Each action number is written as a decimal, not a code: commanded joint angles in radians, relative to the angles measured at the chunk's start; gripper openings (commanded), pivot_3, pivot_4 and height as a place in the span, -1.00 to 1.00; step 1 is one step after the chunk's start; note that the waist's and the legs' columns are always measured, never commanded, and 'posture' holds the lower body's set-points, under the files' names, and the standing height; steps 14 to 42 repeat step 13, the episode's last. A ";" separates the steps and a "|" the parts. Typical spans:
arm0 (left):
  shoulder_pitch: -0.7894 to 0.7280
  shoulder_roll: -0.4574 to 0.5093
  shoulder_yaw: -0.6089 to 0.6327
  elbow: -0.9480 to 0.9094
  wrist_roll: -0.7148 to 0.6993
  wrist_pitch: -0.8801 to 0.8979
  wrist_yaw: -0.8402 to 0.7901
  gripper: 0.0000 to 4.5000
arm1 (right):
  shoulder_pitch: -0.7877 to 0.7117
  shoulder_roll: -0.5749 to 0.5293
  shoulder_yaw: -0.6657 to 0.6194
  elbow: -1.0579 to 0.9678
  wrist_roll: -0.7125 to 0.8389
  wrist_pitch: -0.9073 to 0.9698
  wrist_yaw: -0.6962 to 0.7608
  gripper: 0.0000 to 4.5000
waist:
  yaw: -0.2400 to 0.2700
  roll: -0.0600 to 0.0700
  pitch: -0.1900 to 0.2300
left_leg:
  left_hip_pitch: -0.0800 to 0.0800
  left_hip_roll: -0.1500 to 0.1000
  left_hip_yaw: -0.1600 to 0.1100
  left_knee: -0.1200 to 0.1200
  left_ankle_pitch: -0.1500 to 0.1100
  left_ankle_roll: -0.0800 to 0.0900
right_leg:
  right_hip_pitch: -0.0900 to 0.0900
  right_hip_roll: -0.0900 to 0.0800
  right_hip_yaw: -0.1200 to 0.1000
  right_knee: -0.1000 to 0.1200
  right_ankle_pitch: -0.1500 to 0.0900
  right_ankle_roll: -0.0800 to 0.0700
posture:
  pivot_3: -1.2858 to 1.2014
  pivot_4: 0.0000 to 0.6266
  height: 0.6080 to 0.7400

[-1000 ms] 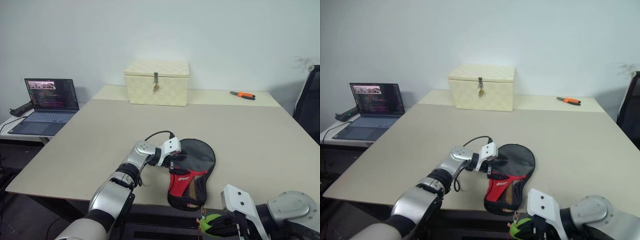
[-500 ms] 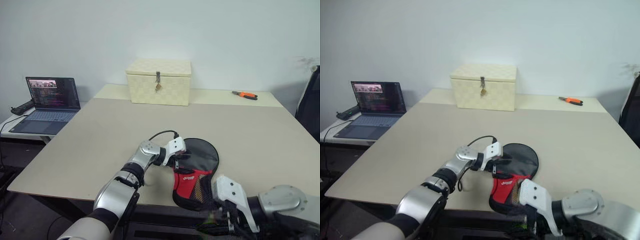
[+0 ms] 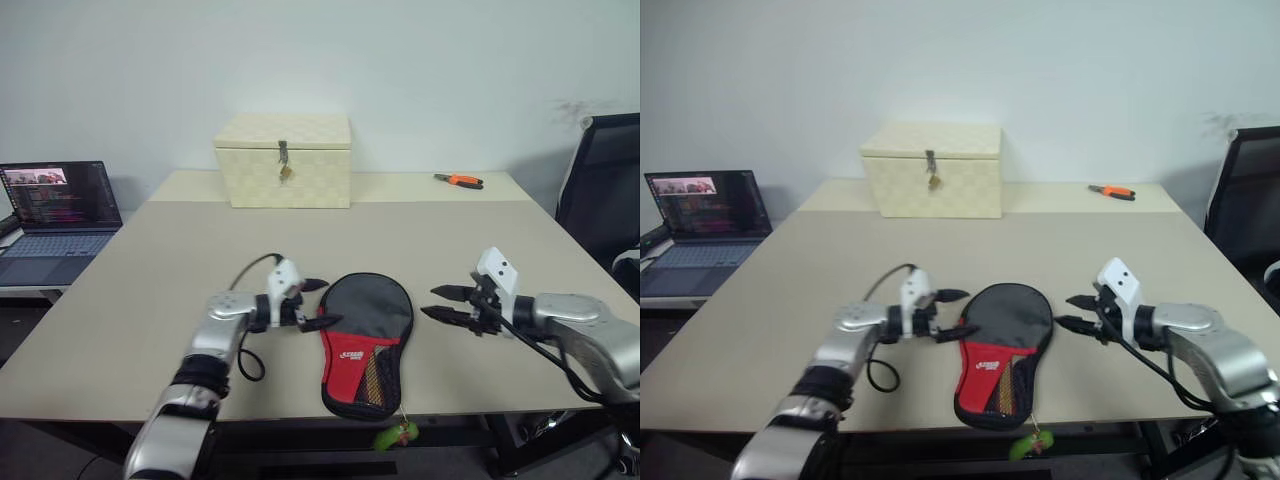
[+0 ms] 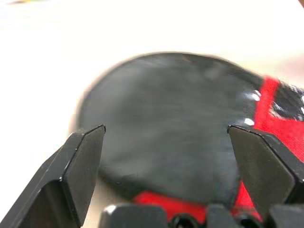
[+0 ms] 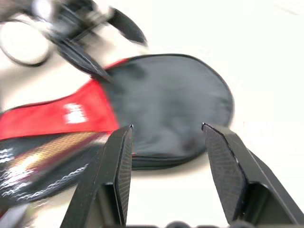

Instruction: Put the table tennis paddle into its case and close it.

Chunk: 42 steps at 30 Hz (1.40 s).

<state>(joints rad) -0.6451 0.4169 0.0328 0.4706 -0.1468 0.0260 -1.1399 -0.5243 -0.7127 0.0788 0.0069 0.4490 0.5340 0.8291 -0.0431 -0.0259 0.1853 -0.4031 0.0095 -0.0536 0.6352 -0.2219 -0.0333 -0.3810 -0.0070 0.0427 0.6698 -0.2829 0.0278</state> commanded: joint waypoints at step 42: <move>0.358 0.152 0.161 -0.537 -0.163 0.310 0.244 1.00 | -0.209 0.011 -0.063 0.443 -0.182 -0.302 0.116 0.08 | 0.014 0.003 0.004 | 0.001 0.000 0.002 -0.001 0.000 0.000 | -0.005 0.000 0.001 0.010 -0.004 -0.006 | 0.03 -0.52 1.00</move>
